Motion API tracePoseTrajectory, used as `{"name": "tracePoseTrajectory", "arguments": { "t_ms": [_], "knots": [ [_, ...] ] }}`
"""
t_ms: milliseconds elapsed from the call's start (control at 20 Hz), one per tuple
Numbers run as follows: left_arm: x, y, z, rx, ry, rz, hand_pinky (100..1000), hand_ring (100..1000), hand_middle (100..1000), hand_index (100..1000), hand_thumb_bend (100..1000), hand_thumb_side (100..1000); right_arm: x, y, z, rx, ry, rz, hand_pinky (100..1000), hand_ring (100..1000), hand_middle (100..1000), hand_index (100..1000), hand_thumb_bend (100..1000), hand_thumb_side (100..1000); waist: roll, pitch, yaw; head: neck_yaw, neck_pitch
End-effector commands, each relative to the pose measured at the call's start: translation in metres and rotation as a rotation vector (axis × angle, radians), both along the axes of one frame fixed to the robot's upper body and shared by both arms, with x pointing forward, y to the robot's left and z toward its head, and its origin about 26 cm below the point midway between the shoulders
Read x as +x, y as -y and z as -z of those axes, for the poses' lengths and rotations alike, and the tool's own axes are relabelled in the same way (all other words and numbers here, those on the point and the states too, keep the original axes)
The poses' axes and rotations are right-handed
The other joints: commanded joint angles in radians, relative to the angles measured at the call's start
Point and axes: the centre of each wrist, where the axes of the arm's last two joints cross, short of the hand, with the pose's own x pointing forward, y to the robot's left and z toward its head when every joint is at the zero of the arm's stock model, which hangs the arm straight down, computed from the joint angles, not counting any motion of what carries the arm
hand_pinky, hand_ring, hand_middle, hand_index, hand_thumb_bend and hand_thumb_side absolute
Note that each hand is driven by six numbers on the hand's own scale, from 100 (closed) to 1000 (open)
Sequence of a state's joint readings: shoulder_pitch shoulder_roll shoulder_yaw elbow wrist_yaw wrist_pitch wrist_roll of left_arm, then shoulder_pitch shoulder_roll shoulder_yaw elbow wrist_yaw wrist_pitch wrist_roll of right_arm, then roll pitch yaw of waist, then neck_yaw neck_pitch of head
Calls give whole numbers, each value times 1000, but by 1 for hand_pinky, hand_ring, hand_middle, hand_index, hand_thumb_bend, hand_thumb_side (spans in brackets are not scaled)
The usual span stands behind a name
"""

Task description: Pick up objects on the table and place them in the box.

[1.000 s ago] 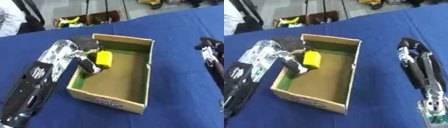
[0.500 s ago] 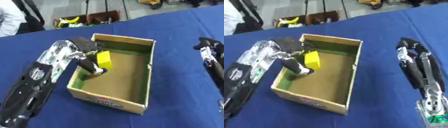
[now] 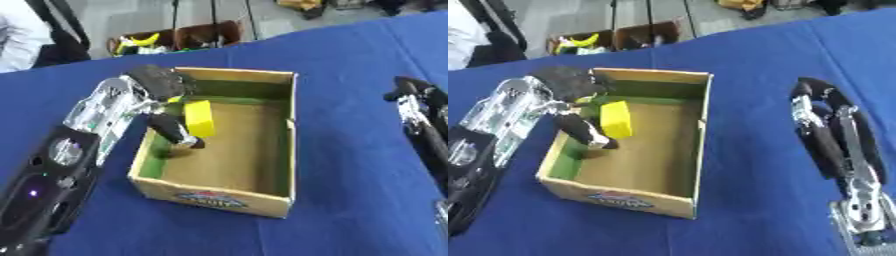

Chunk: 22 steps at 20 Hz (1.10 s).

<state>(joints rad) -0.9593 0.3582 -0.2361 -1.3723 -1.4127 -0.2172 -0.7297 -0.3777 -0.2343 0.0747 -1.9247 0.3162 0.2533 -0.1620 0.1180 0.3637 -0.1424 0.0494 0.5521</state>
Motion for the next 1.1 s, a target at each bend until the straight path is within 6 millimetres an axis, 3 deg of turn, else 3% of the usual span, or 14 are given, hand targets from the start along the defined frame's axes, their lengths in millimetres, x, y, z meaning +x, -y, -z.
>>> {"name": "tracePoseTrajectory", "arguments": {
  "t_ms": [50,500,600,850,1100],
  "knots": [
    [-8,-9,-22,-23,61,-2,715,867,1000,1000,684,938,-3,0,-7,2,29,-7,890,1000,656,856,100,849,-11,-26,2,-3,-13],
    [-19,-6,-34,-70,57,52,708,860,1000,1000,693,948,-3,0,-8,1,30,-4,889,1000,656,856,100,848,-15,-21,-1,-1,-16],
    [-20,-6,-35,-89,58,61,701,869,1000,1000,725,1000,-3,0,-8,1,29,-5,889,1000,656,856,100,847,-15,-21,-1,-1,-17],
    [-23,-6,-39,-131,92,61,740,909,1000,1000,804,1000,-3,0,-8,0,27,-3,889,1000,656,856,100,848,-15,-19,0,-3,-20],
    [-28,-5,-42,-127,117,57,741,910,1000,1000,807,1000,-2,0,-8,0,26,-4,889,1000,656,856,100,848,-16,-19,-1,-3,-21]
  ]
}}
